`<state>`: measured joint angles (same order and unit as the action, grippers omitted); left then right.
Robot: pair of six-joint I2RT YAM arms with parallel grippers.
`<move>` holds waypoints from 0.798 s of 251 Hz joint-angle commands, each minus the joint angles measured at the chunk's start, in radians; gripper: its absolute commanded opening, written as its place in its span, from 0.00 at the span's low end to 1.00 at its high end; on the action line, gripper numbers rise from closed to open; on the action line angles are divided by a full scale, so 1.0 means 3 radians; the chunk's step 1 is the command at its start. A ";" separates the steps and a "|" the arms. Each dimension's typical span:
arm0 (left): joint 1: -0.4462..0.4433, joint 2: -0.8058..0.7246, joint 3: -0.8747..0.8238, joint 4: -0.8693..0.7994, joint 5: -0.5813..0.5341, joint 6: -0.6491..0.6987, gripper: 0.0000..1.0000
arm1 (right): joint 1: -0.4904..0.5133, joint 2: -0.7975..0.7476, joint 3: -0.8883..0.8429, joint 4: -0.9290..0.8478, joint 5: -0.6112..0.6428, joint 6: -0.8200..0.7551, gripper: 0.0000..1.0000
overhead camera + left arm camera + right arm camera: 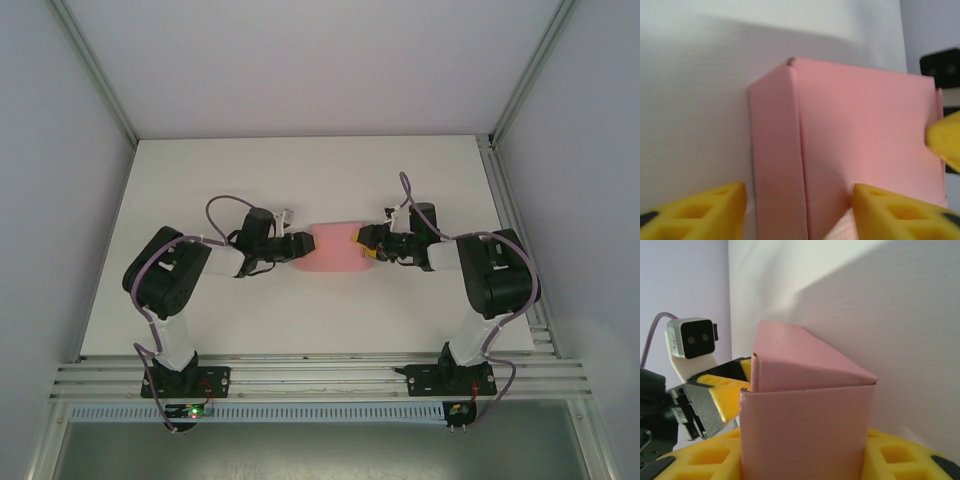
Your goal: Assemble paper box
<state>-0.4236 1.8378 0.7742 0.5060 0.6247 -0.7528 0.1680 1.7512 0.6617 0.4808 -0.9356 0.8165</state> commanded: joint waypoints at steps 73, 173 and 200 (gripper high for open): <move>-0.0145 -0.1526 0.0615 -0.1833 -0.1251 0.2675 1.00 | -0.0247 -0.0703 0.0368 -0.1474 -0.0022 0.0208 0.46; -0.1444 -0.1505 0.1055 -0.3174 -0.2174 0.5237 1.00 | -0.0392 -0.0865 0.0436 -0.1451 -0.0560 0.1253 0.39; -0.1453 -0.1438 0.1064 -0.2938 -0.2232 0.5296 1.00 | -0.0394 -0.0957 0.0448 -0.1533 -0.0542 0.1313 0.37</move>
<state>-0.8627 1.3991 1.0901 -0.3840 0.0841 0.6800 0.0605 1.5181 0.7712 0.0559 -1.0462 1.1313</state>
